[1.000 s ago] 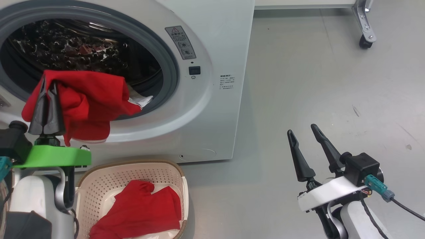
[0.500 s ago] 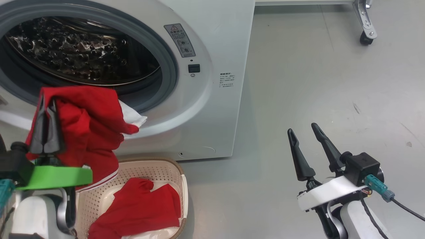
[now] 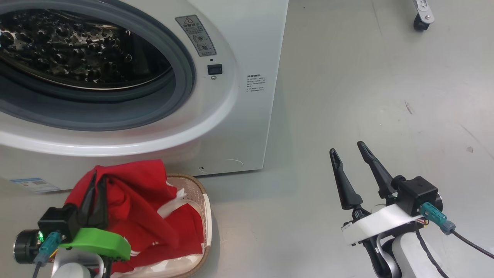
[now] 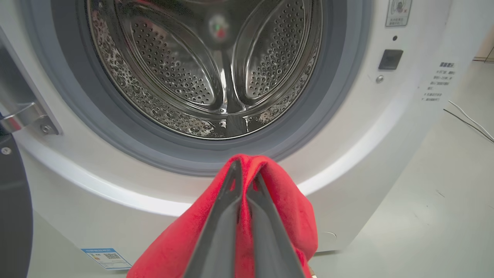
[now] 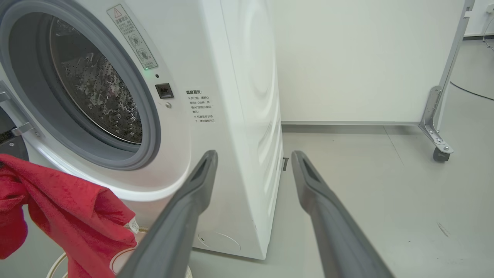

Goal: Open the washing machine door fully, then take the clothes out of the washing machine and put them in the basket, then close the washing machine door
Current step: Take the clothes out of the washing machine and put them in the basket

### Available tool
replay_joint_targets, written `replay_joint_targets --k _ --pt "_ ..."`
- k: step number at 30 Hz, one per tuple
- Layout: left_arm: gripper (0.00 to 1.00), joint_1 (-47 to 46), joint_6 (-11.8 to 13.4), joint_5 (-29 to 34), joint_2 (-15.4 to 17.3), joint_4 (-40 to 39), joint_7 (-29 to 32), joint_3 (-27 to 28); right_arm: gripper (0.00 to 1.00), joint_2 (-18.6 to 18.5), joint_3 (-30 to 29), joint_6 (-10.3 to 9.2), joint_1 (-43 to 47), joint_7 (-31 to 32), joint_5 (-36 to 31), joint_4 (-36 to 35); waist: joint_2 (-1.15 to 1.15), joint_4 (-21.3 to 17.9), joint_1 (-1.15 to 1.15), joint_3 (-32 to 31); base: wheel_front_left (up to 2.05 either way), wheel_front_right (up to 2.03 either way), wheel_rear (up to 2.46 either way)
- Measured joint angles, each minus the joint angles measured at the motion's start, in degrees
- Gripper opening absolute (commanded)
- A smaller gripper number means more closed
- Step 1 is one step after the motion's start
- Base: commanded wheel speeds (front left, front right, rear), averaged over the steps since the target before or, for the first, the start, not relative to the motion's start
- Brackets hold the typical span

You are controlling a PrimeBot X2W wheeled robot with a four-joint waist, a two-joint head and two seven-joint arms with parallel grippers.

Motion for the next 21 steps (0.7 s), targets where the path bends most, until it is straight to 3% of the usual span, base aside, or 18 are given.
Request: replay_joint_targets --k 13,21 --pt "0.00 -3.0 0.1 1.8 0.1 8.5 3.1 -1.8 1.00 -0.1 0.4 0.00 -2.5 0.0 0.0 -1.5 0.00 -2.3 0.00 5.9 0.00 0.00 0.00" --pt "0.00 -7.4 0.6 2.8 1.9 14.0 5.1 -1.4 1.00 0.0 1.0 0.00 -4.3 0.0 0.0 -1.8 0.00 -4.2 0.00 10.0 0.00 0.00 0.00"
